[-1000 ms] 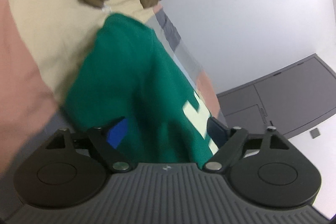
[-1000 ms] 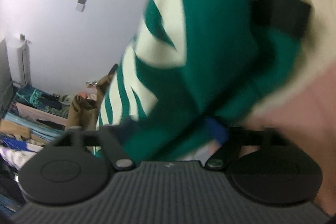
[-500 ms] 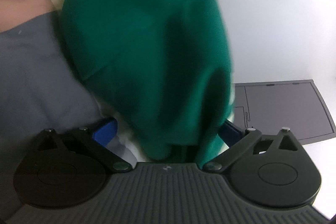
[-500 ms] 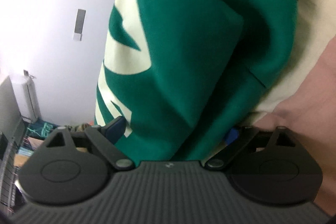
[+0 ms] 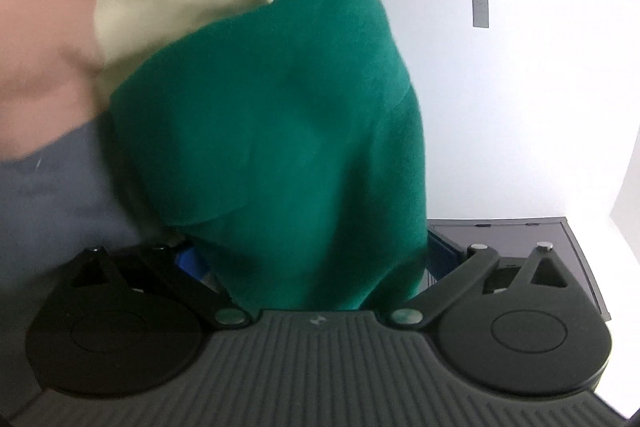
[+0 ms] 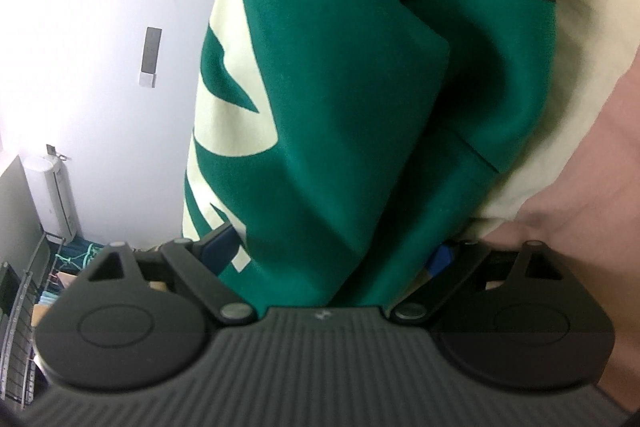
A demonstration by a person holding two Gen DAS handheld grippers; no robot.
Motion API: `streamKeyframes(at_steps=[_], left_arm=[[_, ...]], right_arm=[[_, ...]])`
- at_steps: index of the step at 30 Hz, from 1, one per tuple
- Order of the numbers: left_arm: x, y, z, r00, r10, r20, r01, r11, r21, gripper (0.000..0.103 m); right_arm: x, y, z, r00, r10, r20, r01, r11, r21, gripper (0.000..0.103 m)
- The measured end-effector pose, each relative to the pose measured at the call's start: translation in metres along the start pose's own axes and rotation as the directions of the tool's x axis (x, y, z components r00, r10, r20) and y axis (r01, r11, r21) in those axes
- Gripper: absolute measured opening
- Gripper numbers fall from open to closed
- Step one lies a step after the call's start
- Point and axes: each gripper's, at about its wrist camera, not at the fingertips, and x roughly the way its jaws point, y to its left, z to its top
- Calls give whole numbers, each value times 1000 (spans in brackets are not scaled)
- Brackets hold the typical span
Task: Fold large clothes
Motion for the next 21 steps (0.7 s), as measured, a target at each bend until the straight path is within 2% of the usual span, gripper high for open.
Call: streamKeyframes(at_steps=[2, 4, 9, 13, 19, 21], left_arm=[[-1, -4, 3, 1000, -16, 27, 16, 1000, -1, 102], [2, -9, 7, 1000, -10, 22, 9, 1000, 30, 102], [15, -2, 8, 995, 87, 44, -88, 996, 6, 103], [14, 5, 18, 995, 92, 43, -92, 996, 6, 103], [14, 2, 17, 994, 86, 66, -89, 995, 43, 103], [35, -1, 22, 993, 86, 76, -92, 992, 86, 102]], right_arm=[[6, 3, -2, 1000, 2, 6, -2, 1000, 18, 93], [2, 2, -1, 1000, 9, 17, -10, 999, 40, 93], [-7, 0, 2, 999, 26, 43, -29, 996, 86, 93], [-16, -2, 6, 996, 39, 75, -48, 991, 121, 93], [-3, 0, 13, 997, -29, 73, 20, 993, 120, 96], [7, 1, 17, 997, -42, 70, 32, 990, 134, 103]])
